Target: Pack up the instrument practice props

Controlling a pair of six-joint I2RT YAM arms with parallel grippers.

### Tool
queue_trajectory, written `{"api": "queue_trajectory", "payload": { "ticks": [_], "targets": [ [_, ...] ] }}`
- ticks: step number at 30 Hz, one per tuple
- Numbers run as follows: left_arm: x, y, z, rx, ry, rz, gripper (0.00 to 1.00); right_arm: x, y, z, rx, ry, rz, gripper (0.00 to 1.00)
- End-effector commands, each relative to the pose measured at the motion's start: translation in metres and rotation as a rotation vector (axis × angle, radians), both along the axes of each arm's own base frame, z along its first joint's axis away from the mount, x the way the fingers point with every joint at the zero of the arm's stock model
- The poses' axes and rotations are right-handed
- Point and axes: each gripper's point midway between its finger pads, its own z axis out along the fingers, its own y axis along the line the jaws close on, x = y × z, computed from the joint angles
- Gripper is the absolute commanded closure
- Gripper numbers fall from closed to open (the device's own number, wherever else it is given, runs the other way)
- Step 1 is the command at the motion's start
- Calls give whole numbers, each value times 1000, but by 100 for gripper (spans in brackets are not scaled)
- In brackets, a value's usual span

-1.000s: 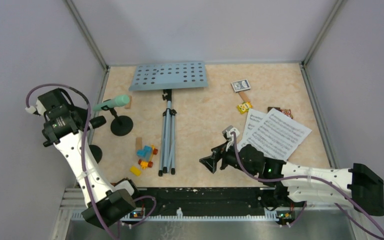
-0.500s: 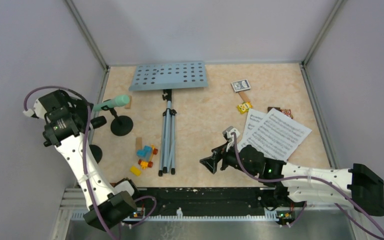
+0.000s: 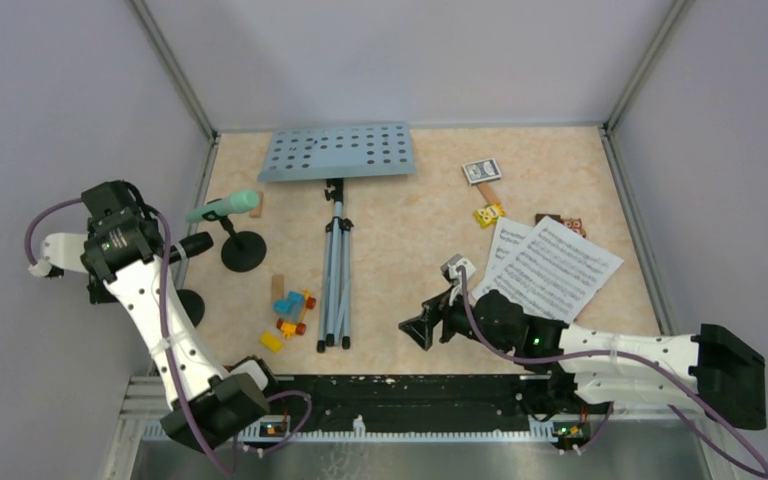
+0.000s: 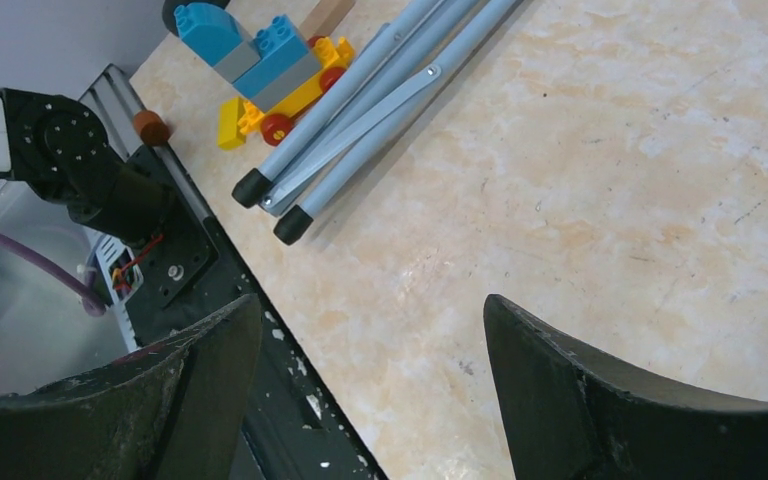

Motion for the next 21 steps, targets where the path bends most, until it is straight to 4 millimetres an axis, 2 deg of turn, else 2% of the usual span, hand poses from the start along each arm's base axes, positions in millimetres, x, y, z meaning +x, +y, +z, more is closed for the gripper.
{"api": "queue_trajectory", "payload": {
  "ticks": [1, 10, 21],
  "targets": [
    [-5, 11, -23, -51, 42, 156, 2, -4, 7, 4, 7, 5, 28, 20],
    [11, 24, -51, -102, 78, 217, 1, -5, 6, -5, -20, 10, 32, 20],
    [32, 47, -68, -83, 110, 253, 1, -5, 6, -13, -48, 8, 41, 20]
  ]
}}
